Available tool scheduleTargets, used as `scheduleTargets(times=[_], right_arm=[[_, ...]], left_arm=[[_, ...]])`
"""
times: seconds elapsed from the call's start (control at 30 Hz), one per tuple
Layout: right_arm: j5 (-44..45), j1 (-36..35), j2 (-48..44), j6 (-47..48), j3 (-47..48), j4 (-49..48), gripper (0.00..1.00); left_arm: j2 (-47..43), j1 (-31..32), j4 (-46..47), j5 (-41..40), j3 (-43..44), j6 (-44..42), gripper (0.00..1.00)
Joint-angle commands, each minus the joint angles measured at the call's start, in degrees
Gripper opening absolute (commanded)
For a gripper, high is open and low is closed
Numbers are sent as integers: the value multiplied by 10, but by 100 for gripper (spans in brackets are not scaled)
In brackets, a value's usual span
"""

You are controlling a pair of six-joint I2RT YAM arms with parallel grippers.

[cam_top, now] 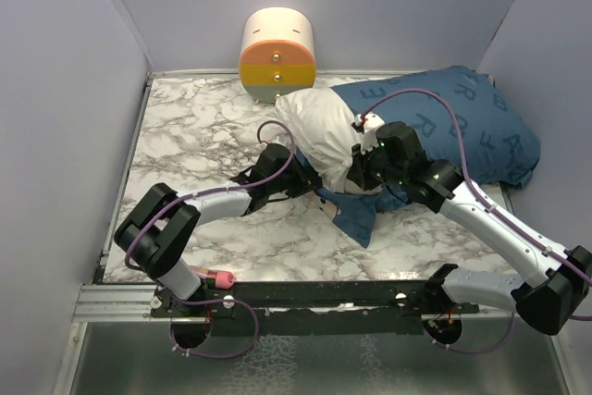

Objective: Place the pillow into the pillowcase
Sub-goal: Stuff the pillow into the pillowcase.

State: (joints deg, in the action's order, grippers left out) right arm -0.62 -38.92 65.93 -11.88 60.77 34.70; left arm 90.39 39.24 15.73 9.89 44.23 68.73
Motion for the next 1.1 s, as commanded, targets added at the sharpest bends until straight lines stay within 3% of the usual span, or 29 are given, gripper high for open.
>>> scheduleTargets(times=[0.0,0.13,0.3,0.57,0.67,0.77,0.93,1.0,1.03,1.07], right_arm=[[14,1,-20,-14,16,-50,1],[-3,0,-17,-18,11,-57,1],[-7,0,-26,-21,6,-56,1],[-22,1,-33,-30,-7,-53,1],[-31,0,-32,-37,-12,-60,1],[-37,0,-26,-39,-10,-66,1],[-42,1,-26,-45,-18,-71,1],[-34,0,-32,-50,-26,-68,1],[-24,0,-34,-50,-28,-63,1],[-12,1,-36,-50,-29,-55,1]], left_arm=[[27,6,35,9,1,1,9],[86,10,72,45,44,-7,17],[146,25,32,38,103,-9,34],[136,49,107,-43,76,21,88],[160,61,55,-46,124,-4,95],[198,80,-11,-55,164,-5,94],[227,94,-8,-79,170,14,77],[231,93,0,-83,180,5,64],[229,91,11,-85,183,-3,52],[227,89,28,-85,181,-10,27]])
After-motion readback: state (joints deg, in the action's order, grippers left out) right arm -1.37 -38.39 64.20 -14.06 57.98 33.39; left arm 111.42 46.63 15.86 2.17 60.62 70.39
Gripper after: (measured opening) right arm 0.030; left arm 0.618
